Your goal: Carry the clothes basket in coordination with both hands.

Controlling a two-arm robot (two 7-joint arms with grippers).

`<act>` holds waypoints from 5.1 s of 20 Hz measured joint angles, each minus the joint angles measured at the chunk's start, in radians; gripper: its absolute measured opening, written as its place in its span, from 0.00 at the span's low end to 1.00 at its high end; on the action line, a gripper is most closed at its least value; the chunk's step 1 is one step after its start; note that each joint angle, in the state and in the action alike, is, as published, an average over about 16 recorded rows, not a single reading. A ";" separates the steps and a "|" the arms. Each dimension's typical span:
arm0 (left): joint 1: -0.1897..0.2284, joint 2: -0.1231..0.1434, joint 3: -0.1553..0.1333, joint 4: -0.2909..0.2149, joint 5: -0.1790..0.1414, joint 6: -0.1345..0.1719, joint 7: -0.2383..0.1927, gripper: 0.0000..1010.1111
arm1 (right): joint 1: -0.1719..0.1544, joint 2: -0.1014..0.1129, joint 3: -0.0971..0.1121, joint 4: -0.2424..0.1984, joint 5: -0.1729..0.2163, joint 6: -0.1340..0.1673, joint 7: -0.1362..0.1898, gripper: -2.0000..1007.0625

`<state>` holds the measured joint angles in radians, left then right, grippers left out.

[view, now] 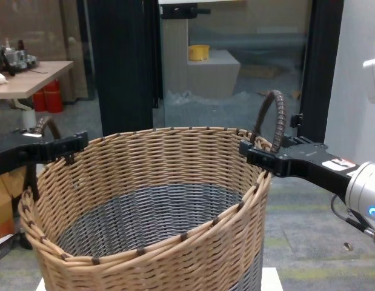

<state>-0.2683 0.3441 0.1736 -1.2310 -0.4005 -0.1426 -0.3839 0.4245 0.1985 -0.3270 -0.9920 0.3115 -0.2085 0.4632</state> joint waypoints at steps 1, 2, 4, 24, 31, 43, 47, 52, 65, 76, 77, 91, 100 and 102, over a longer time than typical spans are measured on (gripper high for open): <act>0.001 -0.001 -0.002 0.000 0.002 0.000 0.004 0.95 | 0.000 0.000 0.000 0.000 0.000 -0.001 -0.001 0.88; 0.001 -0.002 -0.004 -0.001 0.003 0.001 0.009 0.96 | 0.000 0.000 0.001 -0.001 -0.001 -0.001 -0.002 0.91; 0.003 -0.005 -0.008 -0.002 0.009 0.004 0.021 0.98 | 0.000 0.000 0.002 -0.002 -0.002 -0.003 -0.005 0.94; 0.042 -0.037 -0.096 -0.131 0.052 0.054 0.116 0.99 | -0.011 0.044 0.037 -0.087 -0.031 0.020 -0.024 0.99; 0.045 -0.039 -0.106 -0.213 0.074 0.033 0.115 0.99 | -0.033 0.067 0.065 -0.164 0.013 0.039 -0.013 0.99; 0.029 -0.053 -0.112 -0.297 0.253 -0.208 0.173 0.99 | -0.094 0.035 0.176 -0.303 0.171 -0.032 -0.038 0.99; 0.023 -0.058 -0.114 -0.309 0.303 -0.284 0.190 0.99 | -0.109 0.020 0.204 -0.330 0.206 -0.064 -0.047 0.99; 0.021 -0.061 -0.115 -0.310 0.326 -0.313 0.197 0.99 | -0.116 0.012 0.213 -0.339 0.218 -0.078 -0.051 0.99; 0.023 -0.057 -0.113 -0.305 0.295 -0.280 0.184 0.99 | -0.113 0.016 0.207 -0.333 0.209 -0.073 -0.050 0.99; 0.024 -0.055 -0.112 -0.303 0.287 -0.271 0.181 0.99 | -0.111 0.017 0.205 -0.331 0.206 -0.071 -0.050 0.99; 0.024 -0.055 -0.112 -0.303 0.287 -0.271 0.181 0.99 | -0.111 0.017 0.205 -0.331 0.206 -0.071 -0.050 0.99; 0.024 -0.055 -0.112 -0.302 0.284 -0.268 0.180 0.99 | -0.111 0.017 0.204 -0.330 0.205 -0.070 -0.050 0.99; 0.024 -0.055 -0.112 -0.302 0.283 -0.267 0.180 0.99 | -0.111 0.018 0.204 -0.330 0.205 -0.070 -0.050 0.99; 0.024 -0.055 -0.112 -0.302 0.283 -0.267 0.180 0.99 | -0.111 0.018 0.204 -0.330 0.204 -0.070 -0.050 0.99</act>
<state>-0.2443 0.2894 0.0617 -1.5334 -0.1170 -0.4100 -0.2038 0.3139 0.2160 -0.1233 -1.3223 0.5160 -0.2789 0.4135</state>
